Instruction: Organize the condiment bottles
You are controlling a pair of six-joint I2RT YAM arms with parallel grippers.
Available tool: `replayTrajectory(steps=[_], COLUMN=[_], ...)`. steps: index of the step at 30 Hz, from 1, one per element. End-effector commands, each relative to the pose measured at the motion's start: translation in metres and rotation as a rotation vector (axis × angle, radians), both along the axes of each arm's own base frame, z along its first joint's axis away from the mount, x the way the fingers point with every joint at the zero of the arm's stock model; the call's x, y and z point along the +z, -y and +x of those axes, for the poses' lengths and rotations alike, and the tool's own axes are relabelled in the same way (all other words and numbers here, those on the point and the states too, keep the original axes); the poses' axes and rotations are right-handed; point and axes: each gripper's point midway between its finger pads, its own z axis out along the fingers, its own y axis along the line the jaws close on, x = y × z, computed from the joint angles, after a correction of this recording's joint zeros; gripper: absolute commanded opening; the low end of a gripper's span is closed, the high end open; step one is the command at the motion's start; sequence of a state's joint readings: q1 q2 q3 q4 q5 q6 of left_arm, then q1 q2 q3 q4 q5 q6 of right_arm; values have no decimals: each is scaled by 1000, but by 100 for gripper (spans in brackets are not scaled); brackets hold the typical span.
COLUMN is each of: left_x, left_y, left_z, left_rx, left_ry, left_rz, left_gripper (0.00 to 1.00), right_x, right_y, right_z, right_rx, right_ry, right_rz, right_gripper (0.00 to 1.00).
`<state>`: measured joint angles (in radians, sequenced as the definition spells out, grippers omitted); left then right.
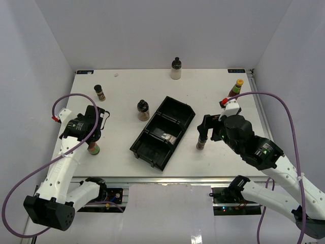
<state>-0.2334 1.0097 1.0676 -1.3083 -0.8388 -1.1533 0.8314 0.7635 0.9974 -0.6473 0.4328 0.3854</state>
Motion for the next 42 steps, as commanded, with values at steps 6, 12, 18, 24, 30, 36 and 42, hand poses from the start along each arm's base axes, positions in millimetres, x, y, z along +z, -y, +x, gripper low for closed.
replayTrajectory(steps=[6,12,18,24,30,36,42], left_x=[-18,-28,-32,-29,-4,50,118], left_y=[-7,-8,-13,-12,-17,6,51], left_z=[25,29,31,31,31,59,94], left_rx=[-37,-41,-32,-52,-74,-296,-588], left_ry=[33,18,5,-4,14,99,203], left_rz=[-1,6,36,43,83,49,-23], left_gripper=[82,75,65,22,0,0,0], right_x=[3,-1,-4,-1,6,15,8], right_y=[4,5,3,1,0,2,-7], right_z=[3,5,8,8,4,2,0], right_rx=[-10,-17,-16,-14,-1,-2,42], right_ry=[31,32,27,28,46,75,44], right_rz=[-18,-35,-44,-35,6,41,31], right_gripper=[90,90,90,90,90,90,90])
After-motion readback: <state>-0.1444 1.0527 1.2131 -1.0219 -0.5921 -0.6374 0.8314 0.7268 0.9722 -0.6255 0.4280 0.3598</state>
